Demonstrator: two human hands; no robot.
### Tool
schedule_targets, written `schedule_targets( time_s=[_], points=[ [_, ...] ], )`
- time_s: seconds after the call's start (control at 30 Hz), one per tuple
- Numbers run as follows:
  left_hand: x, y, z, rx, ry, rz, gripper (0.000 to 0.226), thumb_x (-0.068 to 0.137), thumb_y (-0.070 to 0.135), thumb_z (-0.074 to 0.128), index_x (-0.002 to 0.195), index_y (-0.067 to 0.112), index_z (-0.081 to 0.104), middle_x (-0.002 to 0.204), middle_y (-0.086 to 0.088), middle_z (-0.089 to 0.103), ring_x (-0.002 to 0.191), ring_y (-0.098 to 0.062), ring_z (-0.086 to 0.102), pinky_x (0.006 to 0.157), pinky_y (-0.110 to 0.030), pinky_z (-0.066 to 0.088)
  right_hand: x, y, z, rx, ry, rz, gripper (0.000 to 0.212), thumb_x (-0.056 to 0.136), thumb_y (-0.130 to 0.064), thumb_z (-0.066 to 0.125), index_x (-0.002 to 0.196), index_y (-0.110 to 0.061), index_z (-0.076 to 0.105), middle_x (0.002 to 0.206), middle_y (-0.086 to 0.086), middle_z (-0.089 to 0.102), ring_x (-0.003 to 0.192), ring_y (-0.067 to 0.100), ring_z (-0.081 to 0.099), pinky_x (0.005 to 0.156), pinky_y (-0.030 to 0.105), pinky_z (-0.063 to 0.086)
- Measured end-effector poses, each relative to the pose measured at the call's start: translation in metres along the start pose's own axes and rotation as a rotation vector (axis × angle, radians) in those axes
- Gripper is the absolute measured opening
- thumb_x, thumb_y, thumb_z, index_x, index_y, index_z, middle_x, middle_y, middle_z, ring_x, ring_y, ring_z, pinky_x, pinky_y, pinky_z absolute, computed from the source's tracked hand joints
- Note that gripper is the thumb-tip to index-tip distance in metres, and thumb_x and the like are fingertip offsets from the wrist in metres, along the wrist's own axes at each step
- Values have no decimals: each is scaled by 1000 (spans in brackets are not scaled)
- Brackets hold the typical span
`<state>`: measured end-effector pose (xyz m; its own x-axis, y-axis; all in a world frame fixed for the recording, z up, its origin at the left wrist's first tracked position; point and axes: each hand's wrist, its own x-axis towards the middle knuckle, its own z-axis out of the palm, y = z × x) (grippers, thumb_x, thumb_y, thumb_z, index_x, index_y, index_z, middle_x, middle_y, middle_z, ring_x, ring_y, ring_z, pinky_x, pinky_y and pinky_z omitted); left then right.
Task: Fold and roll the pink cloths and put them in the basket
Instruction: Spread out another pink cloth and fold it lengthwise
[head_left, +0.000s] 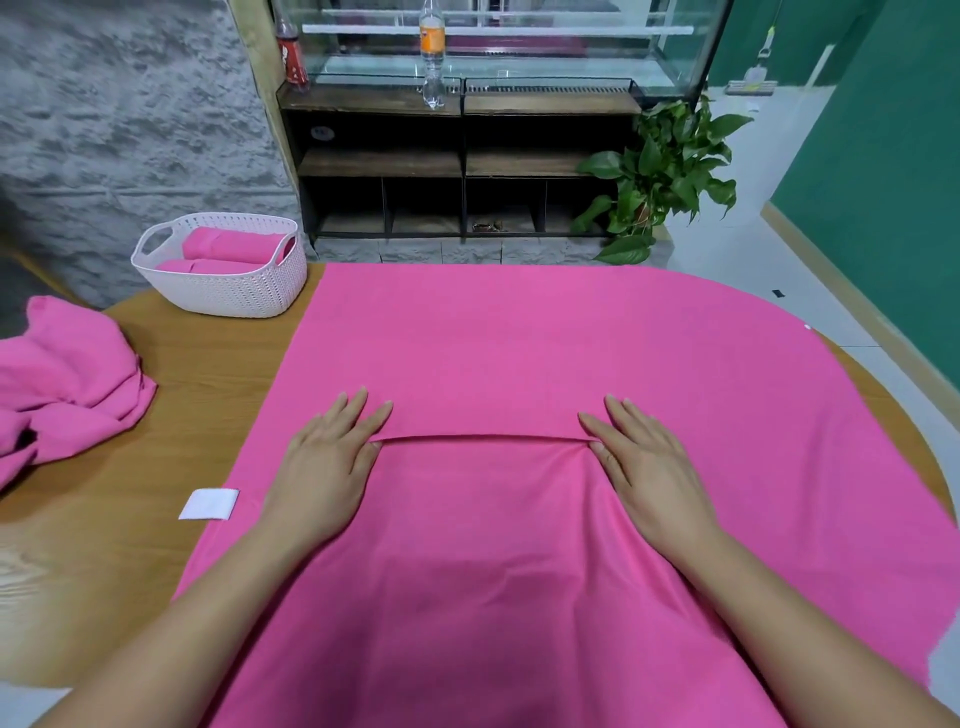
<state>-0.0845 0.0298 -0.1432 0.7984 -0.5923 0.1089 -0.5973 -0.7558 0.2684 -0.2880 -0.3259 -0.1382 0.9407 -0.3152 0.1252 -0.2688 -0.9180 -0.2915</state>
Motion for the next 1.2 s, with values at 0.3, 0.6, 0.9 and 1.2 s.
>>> schedule_targets(
  time_s=[0.3,0.6,0.9,1.2],
  points=[
    [-42,7,-5,-37,-11,-4,61,102,54,17,160,47,35,172,16,18,160,-11,15,128,-39,19,-45,-5,-3,32,-11,-15,55,110,-58,13,160,-48,34,175,-10,16,162,10,11,132,36,12],
    [47,3,-34,-189,100,26,51,106,35,39,154,27,53,164,-4,41,157,-24,30,128,-36,21,44,-14,-39,132,113,8,54,111,-51,25,160,-37,41,173,2,25,161,19,19,129,44,22],
    [116,-32,0,-5,-14,12,47,112,35,41,158,38,42,170,2,32,159,-22,24,127,-49,27,120,10,2,-15,-51,15,49,113,-46,30,160,-38,41,172,8,28,161,24,20,129,47,19],
    [93,-25,-2,-17,-12,1,49,112,33,41,160,40,39,171,5,28,160,-20,21,128,-47,23,100,12,3,7,-28,9,49,113,-48,28,160,-41,41,173,2,26,161,19,18,131,42,13]
  ],
)
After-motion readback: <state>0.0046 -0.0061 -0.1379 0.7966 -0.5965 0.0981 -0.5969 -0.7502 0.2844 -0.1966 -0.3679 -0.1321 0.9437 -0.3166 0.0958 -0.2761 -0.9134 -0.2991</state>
